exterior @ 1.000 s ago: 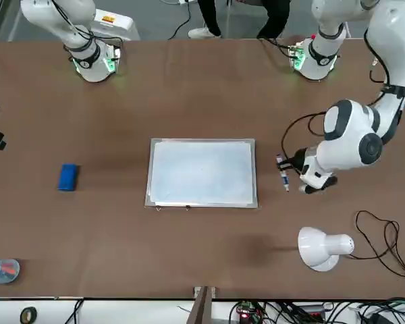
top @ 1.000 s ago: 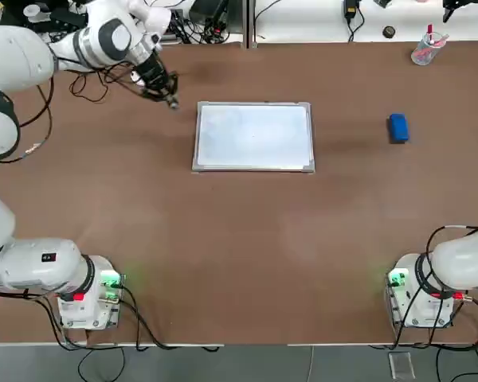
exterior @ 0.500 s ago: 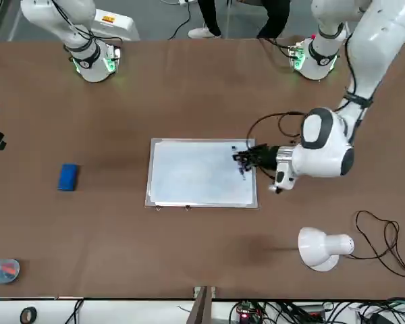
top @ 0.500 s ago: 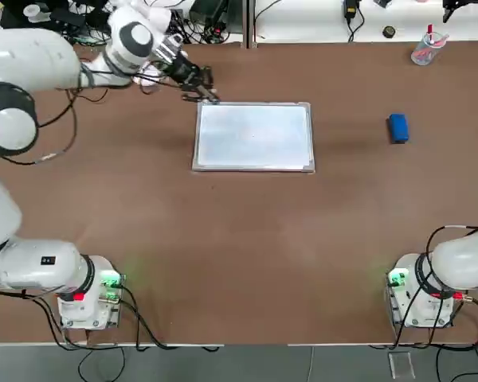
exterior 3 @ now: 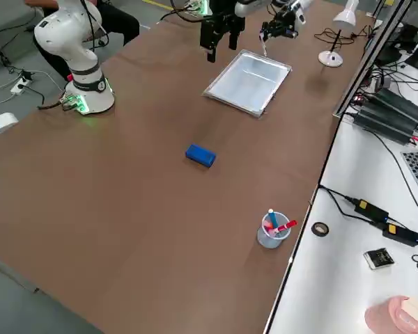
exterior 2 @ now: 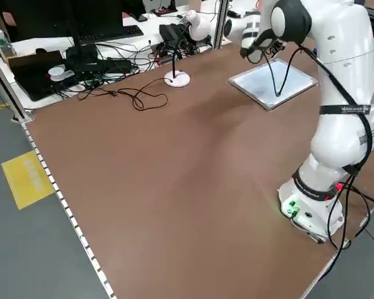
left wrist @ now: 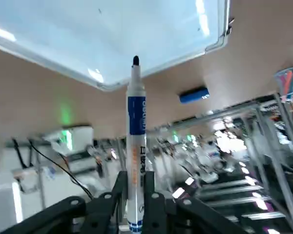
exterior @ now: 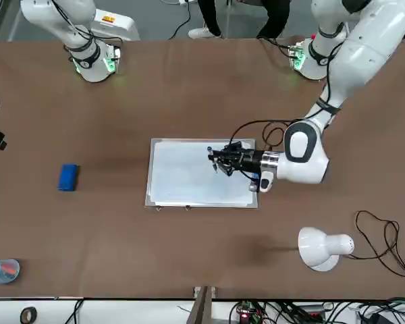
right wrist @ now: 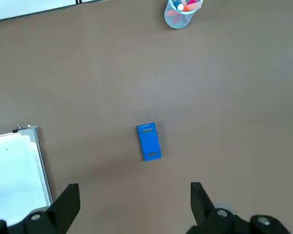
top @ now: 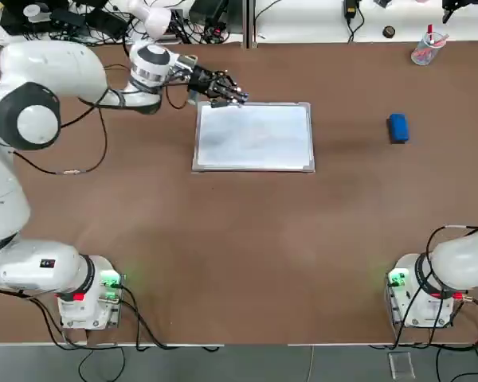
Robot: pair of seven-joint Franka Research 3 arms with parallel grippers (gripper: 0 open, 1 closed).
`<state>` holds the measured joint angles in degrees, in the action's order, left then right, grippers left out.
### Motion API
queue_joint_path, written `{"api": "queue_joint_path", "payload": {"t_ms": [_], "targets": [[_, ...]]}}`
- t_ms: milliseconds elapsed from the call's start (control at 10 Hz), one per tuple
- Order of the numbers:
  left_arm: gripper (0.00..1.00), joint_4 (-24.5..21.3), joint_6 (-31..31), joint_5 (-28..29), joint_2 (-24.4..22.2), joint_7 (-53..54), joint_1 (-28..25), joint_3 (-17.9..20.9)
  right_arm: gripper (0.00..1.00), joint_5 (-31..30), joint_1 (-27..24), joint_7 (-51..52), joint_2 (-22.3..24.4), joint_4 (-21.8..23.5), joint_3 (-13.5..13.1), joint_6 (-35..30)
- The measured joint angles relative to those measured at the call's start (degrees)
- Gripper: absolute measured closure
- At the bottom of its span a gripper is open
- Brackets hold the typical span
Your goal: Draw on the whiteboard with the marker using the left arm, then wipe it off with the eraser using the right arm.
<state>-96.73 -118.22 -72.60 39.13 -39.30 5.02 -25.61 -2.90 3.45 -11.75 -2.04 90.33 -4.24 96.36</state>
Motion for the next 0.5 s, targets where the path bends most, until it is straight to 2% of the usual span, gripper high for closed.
{"api": "queue_joint_path", "payload": {"t_ms": [300, 500], "targets": [[0.82, 0.96, 0.0, -11.02, 5.13, 1.43, 1.79, 0.0, 0.0, 0.0, 0.0, 0.0, -0.01, 0.12, 0.0, 0.0], [0.82, 2.41, 0.01, -14.79, 8.61, 3.34, 3.2, -0.01, 0.0, 0.0, 0.0, 0.0, -0.01, 0.18, 0.0, 0.0]]}}
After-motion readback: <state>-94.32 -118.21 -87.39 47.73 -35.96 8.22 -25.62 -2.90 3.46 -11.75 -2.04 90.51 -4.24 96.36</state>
